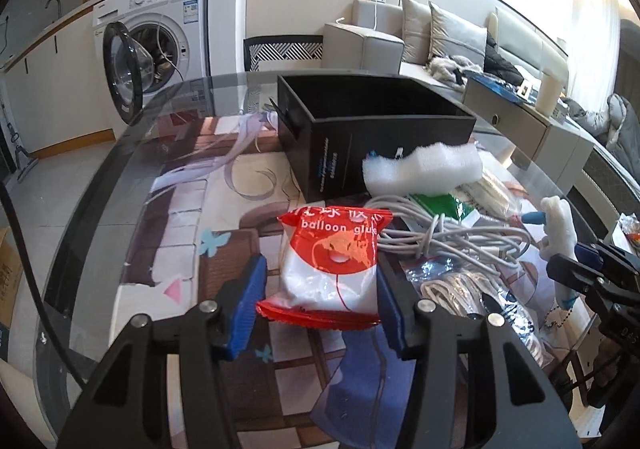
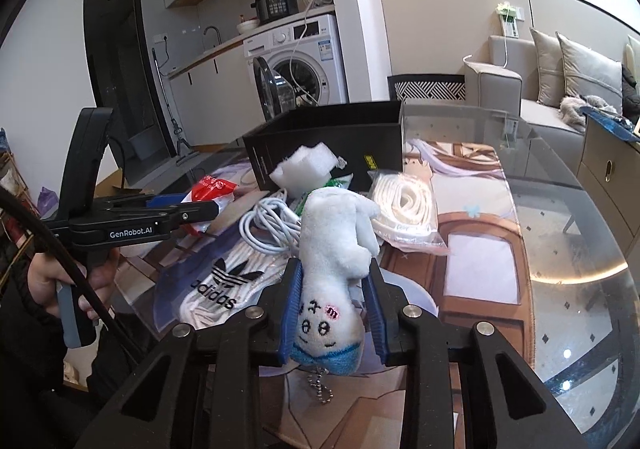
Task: Organize soft objects
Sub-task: 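Lift and carry the plush and red packet over the black box with both tools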
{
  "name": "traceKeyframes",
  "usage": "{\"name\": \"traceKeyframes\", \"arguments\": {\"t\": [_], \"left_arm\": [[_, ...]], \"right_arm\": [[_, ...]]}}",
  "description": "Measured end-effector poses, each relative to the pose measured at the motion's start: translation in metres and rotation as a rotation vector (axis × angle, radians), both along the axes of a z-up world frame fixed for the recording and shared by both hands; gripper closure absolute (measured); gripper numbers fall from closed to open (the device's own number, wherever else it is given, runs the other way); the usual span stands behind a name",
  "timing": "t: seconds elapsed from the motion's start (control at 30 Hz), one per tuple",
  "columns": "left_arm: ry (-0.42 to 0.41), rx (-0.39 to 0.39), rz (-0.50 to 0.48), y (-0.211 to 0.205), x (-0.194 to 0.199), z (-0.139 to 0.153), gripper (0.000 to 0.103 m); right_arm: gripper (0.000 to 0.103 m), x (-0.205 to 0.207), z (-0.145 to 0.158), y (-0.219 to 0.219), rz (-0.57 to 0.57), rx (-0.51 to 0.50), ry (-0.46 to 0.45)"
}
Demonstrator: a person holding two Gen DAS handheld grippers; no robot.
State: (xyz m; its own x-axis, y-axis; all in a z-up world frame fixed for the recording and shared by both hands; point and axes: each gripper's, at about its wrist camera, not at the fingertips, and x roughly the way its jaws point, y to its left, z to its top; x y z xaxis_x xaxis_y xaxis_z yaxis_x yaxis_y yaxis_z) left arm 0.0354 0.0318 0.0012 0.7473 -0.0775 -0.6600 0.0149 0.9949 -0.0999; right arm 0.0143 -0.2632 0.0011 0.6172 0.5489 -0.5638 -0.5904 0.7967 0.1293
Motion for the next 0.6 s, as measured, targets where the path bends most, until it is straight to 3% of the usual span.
{"name": "traceKeyframes", "arguments": {"t": [0.23,0.6], "left_arm": [[-0.03,0.0,0.022,0.005,-0.005,0.01,0.051],[-0.081,0.005,0.036,0.006,-0.006,0.029,0.051]], "right_arm": [[0.073,-0.012,0.022,-0.004,0.017,0.044,-0.05],[0.073,0.0,0.055,-0.001,0.012,0.03,-0.1]]}}
